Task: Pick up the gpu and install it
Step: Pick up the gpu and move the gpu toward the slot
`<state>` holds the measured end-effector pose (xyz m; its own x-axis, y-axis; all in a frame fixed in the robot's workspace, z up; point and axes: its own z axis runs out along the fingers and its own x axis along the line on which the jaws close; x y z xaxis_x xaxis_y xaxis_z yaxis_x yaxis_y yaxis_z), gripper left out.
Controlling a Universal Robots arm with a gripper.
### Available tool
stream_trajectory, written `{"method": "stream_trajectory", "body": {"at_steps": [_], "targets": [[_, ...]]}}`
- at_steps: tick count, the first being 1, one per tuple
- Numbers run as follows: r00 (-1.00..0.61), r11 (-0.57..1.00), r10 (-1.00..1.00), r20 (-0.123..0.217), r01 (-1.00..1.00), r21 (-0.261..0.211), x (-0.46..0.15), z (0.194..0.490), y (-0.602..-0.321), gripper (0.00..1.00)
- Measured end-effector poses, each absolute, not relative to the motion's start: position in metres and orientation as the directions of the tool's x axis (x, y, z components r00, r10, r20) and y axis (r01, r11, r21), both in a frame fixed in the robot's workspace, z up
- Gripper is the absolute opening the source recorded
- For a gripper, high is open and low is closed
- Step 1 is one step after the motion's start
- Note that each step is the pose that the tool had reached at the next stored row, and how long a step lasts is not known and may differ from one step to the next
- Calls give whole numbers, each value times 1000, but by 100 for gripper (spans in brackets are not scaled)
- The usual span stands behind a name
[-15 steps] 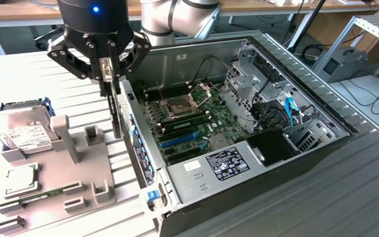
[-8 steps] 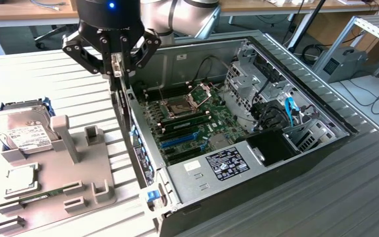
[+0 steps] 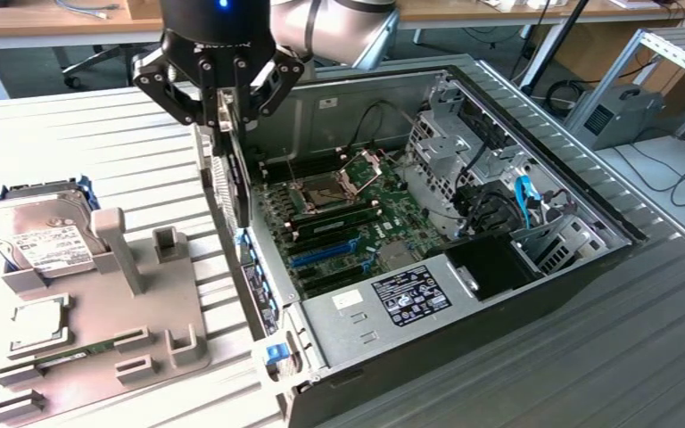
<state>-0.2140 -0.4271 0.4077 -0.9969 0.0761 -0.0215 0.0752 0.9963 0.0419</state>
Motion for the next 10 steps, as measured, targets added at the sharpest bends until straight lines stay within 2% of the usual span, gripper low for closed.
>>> {"method": "stream_trajectory", "body": {"at_steps": [10], "targets": [[-997,996,76,-19,75,42,-202,408,-425,26]]}}
